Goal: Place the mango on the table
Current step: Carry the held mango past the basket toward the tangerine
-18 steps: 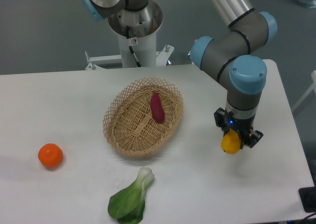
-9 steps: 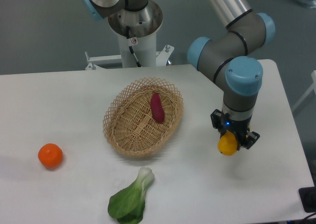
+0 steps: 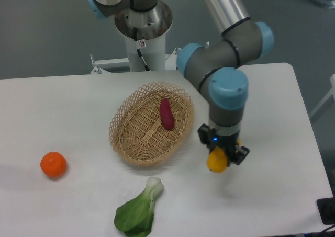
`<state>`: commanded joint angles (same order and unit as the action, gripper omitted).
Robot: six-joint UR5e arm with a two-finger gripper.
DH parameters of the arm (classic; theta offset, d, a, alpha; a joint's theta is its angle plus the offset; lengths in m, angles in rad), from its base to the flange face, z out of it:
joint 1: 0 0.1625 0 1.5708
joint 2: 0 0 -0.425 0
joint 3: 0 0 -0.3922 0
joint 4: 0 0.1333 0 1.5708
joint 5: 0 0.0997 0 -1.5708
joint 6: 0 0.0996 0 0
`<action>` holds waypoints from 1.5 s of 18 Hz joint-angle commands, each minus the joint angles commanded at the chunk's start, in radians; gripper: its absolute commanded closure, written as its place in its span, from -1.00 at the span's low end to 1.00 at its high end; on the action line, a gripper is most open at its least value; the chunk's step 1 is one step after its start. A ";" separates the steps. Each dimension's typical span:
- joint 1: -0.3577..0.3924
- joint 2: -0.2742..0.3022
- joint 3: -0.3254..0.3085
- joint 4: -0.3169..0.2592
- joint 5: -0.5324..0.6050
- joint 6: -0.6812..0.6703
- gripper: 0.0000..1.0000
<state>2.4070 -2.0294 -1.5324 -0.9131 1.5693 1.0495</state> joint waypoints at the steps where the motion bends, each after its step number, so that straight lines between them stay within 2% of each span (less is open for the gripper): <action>1: -0.020 -0.008 0.000 0.026 -0.005 -0.025 0.05; 3: -0.055 -0.012 -0.002 0.043 -0.021 -0.075 0.02; 10: -0.227 -0.037 0.003 0.046 -0.037 -0.209 0.01; 16: -0.339 -0.071 0.017 0.048 -0.037 -0.243 0.01; 18: -0.373 -0.075 0.012 0.065 -0.035 -0.246 0.01; 21: -0.405 -0.091 0.012 0.097 -0.032 -0.276 0.01; 27: -0.448 -0.092 -0.044 0.105 -0.028 -0.266 -0.07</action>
<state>1.9590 -2.1215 -1.5768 -0.8084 1.5417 0.7838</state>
